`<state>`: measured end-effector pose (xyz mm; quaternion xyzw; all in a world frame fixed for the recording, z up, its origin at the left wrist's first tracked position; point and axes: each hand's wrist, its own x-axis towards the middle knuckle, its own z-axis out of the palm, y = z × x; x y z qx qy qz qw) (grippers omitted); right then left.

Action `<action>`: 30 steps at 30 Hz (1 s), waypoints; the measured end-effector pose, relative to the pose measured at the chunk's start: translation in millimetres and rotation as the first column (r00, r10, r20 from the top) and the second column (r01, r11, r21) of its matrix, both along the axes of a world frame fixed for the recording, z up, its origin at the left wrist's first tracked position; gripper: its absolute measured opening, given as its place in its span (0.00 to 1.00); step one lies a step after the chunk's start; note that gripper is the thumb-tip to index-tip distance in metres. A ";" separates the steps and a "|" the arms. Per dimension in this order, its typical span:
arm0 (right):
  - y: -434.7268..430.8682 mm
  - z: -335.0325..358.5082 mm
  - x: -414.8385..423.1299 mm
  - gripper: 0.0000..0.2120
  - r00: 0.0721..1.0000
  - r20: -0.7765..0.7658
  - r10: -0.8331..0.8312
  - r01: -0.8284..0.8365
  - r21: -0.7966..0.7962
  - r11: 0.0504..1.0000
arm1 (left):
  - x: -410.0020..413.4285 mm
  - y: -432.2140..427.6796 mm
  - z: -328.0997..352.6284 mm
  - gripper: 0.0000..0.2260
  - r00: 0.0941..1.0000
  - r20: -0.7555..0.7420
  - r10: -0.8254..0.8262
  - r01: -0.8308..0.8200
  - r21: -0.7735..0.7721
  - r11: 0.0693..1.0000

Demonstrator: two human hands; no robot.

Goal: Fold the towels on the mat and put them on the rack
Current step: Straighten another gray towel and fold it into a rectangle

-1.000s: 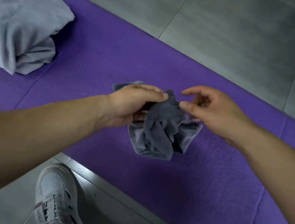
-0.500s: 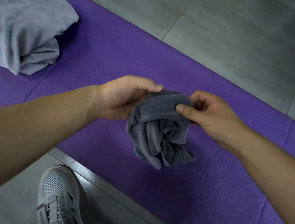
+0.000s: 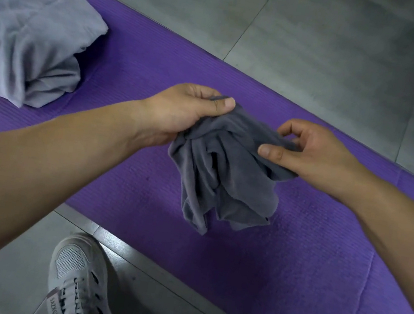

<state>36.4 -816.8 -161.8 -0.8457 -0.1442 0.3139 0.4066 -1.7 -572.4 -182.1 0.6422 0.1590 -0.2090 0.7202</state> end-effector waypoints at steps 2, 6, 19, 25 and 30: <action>-7.7 -4.2 0.8 0.24 0.996 -0.081 0.034 -0.037 -0.033 0.999 | 4.9 7.0 0.2 0.11 0.997 0.007 0.078 -0.078 0.027 0.997; -22.8 -7.5 9.6 0.17 0.995 -0.096 0.035 -0.050 -0.152 0.987 | -0.1 17.6 -5.7 0.13 0.997 -0.033 0.076 -0.073 0.090 0.993; -39.3 -9.2 27.6 0.08 0.994 0.110 -0.006 0.010 -0.036 0.999 | 10.6 48.4 -20.4 0.13 0.991 -0.123 -0.045 0.098 0.469 0.878; -14.6 -9.7 22.5 0.05 0.975 -0.175 -0.137 0.193 0.358 0.914 | 2.4 6.5 -25.9 0.03 0.943 -0.091 -0.320 0.332 0.248 0.910; -14.9 -13.8 25.1 0.07 0.948 -0.275 -0.163 0.269 0.412 0.871 | 4.7 -10.4 -24.5 0.26 0.949 -0.014 -0.315 0.312 0.180 0.933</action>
